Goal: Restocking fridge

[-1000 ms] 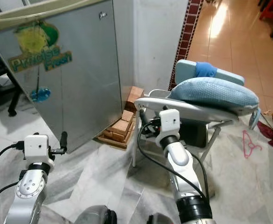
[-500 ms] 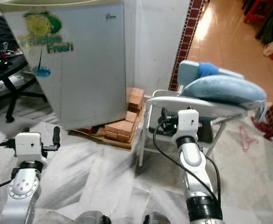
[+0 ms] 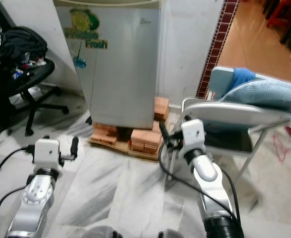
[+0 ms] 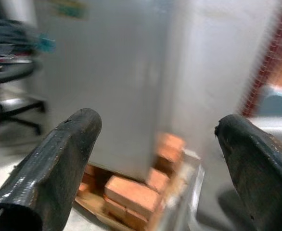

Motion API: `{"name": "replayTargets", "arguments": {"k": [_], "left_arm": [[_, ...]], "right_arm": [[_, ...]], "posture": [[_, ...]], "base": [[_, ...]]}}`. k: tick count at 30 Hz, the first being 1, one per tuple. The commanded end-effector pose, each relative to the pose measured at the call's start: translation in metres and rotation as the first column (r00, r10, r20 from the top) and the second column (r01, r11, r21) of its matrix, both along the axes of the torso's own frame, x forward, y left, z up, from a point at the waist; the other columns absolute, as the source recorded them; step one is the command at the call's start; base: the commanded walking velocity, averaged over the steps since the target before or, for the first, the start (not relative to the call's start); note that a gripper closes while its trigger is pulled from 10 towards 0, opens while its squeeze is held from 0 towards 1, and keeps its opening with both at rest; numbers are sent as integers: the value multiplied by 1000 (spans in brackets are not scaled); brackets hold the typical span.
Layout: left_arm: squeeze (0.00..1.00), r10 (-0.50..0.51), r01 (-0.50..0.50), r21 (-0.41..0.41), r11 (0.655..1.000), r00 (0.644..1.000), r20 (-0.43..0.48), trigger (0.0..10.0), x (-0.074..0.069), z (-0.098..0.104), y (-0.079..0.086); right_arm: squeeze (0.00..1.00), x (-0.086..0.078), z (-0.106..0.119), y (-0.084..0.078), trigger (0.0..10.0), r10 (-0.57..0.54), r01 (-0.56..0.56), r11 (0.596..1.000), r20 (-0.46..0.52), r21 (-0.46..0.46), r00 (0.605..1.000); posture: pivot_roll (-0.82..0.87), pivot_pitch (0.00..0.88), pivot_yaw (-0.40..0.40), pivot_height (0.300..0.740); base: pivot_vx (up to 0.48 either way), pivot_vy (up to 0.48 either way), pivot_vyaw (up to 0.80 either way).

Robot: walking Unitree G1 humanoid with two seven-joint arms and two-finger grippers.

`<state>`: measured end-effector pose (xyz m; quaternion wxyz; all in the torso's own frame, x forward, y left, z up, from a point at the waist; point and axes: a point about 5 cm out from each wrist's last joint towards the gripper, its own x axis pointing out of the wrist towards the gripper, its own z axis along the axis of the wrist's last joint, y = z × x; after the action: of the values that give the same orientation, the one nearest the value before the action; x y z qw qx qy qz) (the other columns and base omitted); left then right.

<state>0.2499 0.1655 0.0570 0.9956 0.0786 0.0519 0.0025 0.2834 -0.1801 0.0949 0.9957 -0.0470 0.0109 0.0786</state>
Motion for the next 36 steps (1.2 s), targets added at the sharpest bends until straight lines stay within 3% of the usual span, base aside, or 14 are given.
{"name": "replayTargets", "arguments": {"k": [1,4,6,10,13,21,23,30,36], "left_arm": [[0,15,-14,18,1000,1000,-7,10000,-1,-1,6],[0,42,-42,13,999,999,3,10000,-3,-1,6],[0,69,-69,10,998,998,11,10000,-5,-1,7],[0,105,-105,6,994,994,18,10000,-7,-2,10],[0,130,-130,1,992,991,18,10000,-8,-3,12],[0,37,-37,4,999,999,12,10000,7,0,6],[0,11,-11,6,1000,1000,6,10000,11,1,5],[0,-24,23,-26,999,999,-31,10000,8,-4,2],[0,-14,12,-60,998,999,-39,10000,6,-5,4]], "right_arm": [[0,6,2,2,10000,-25,25,999,-3,45,1000],[0,13,9,10,10000,24,-25,999,33,39,999],[0,19,9,12,10000,33,-34,998,16,55,999],[0,24,7,20,10000,66,-66,997,2,48,998],[0,28,8,27,10000,104,-104,994,8,37,995],[0,16,-1,13,10000,-38,38,998,5,44,999],[0,10,-7,8,10000,-87,87,996,4,-5,996],[0,-11,-22,-1,10000,-144,148,986,-62,71,988],[0,-2,-15,5,10000,-109,113,989,-50,92,993]], "posture": [[74,0,37,740],[100,0,-4,740],[149,0,-80,740],[162,0,-104,740],[149,0,-88,740],[63,0,28,740],[49,0,46,740],[44,10,55,740],[61,16,44,740]], "base": [[0,480,0],[0,480,0],[0,480,0],[0,480,0],[0,480,0],[0,480,0],[0,480,0],[0,480,0],[0,480,-267]]}}
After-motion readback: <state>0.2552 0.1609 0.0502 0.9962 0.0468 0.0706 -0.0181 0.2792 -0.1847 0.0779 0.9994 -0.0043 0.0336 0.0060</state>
